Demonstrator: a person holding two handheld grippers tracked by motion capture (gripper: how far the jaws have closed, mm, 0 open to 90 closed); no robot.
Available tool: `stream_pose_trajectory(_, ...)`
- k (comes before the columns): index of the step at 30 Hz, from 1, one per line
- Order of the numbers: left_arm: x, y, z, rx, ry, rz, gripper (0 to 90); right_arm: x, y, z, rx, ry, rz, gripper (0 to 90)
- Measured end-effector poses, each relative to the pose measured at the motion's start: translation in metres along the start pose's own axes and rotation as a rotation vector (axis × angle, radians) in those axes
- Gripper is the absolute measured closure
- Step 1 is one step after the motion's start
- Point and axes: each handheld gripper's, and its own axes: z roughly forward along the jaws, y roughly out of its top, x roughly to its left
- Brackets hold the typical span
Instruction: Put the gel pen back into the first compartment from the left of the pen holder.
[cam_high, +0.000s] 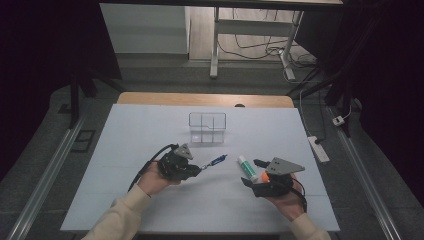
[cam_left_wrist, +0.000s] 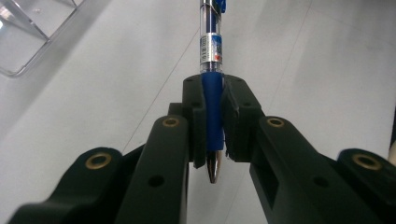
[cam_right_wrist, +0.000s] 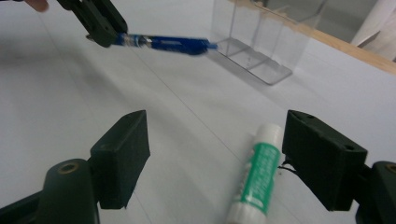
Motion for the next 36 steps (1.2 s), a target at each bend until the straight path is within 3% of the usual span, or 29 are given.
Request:
stream_pose_trajectory(2, -0.001, 0.001, 0.001, -0.003, -0.024, 0.002, 79.5, 0.003, 0.005, 0.004, 0.001, 0.013, -0.014, 24.3)
stream_pose_trajectory(19, -0.007, 0.004, 0.014, 0.034, -0.055, 0.027, 79.5, 0.015, 0.031, 0.024, 0.049, 0.066, -0.081, 26.0)
stream_pose_trajectory(36, -0.013, 0.007, 0.022, 0.069, -0.087, 0.062, 79.5, 0.033, 0.039, 0.047, 0.127, 0.139, -0.170, 28.6)
